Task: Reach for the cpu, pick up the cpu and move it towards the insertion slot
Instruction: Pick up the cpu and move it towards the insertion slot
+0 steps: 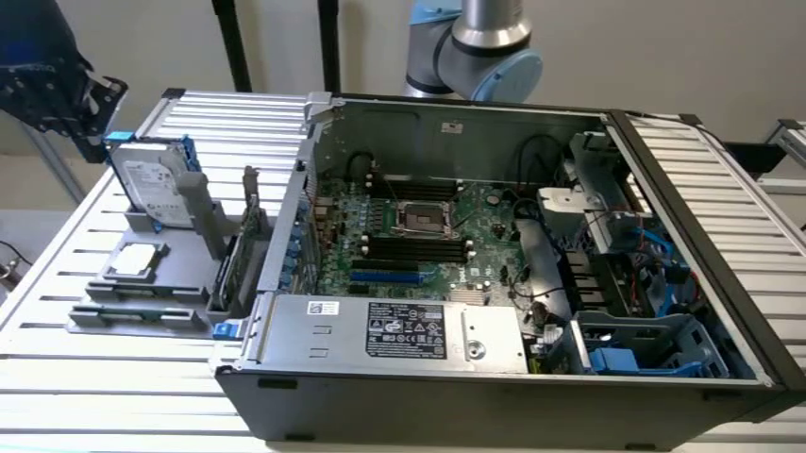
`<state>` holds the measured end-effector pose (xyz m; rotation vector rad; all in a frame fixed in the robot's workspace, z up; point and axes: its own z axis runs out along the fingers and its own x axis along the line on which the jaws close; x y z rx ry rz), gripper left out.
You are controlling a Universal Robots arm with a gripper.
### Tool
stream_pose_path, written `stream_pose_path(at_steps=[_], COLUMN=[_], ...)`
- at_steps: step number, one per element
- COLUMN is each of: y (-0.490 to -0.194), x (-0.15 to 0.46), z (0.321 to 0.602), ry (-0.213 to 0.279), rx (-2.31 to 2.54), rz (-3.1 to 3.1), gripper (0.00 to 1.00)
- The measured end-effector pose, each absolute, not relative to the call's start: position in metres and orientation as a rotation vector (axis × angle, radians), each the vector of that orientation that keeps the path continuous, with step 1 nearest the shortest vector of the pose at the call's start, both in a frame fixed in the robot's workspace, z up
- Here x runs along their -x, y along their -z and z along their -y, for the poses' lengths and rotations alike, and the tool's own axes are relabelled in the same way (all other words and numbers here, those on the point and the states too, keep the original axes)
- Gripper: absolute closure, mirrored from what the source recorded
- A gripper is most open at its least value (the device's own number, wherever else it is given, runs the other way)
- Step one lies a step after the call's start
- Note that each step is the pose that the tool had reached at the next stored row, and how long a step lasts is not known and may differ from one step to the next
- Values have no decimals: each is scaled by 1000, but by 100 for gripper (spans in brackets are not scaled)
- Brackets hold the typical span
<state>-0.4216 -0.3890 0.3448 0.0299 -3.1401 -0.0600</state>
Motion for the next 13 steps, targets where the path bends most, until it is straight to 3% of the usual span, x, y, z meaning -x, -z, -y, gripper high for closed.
stream_pose_path(at_steps=[10,13], y=[-344,-344], x=[434,434], z=[396,396], ry=[60,60], rx=[-30,-30], rz=[3140,3140], gripper=[89,76])
